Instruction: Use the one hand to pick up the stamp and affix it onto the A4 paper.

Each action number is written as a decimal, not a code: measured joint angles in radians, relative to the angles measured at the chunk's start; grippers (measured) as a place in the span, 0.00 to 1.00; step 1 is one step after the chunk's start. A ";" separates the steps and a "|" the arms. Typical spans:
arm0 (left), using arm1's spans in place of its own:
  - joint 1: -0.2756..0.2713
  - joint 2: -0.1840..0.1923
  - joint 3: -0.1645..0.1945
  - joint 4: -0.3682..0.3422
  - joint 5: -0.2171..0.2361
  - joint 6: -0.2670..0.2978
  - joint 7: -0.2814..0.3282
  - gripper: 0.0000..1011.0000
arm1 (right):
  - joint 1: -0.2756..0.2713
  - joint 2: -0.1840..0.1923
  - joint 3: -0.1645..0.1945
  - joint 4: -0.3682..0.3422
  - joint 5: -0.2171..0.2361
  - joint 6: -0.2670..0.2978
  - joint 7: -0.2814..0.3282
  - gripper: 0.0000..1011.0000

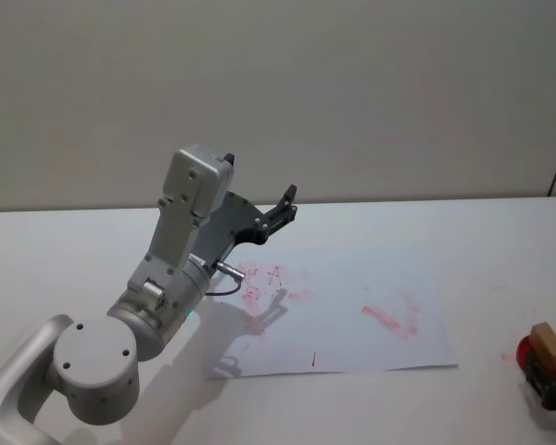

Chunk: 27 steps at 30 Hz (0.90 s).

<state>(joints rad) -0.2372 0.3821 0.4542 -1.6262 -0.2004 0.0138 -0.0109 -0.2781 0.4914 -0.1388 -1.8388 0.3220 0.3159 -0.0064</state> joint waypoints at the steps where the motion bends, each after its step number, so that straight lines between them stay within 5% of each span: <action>1: 0.000 0.000 0.000 0.000 0.000 0.000 0.000 0.99 | 0.001 0.000 0.000 0.001 0.000 0.000 0.000 0.45; 9: 0.000 0.000 0.000 0.000 0.000 0.000 0.000 0.99 | 0.005 -0.003 -0.002 0.005 -0.004 0.003 0.003 0.22; 27: 0.000 0.000 0.000 0.000 0.000 0.000 0.000 0.99 | 0.034 -0.018 -0.008 -0.003 -0.011 -0.028 0.054 0.22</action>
<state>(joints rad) -0.2372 0.3821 0.4542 -1.6262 -0.2004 0.0139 -0.0109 -0.2441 0.4731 -0.1466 -1.8413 0.3114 0.2878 0.0473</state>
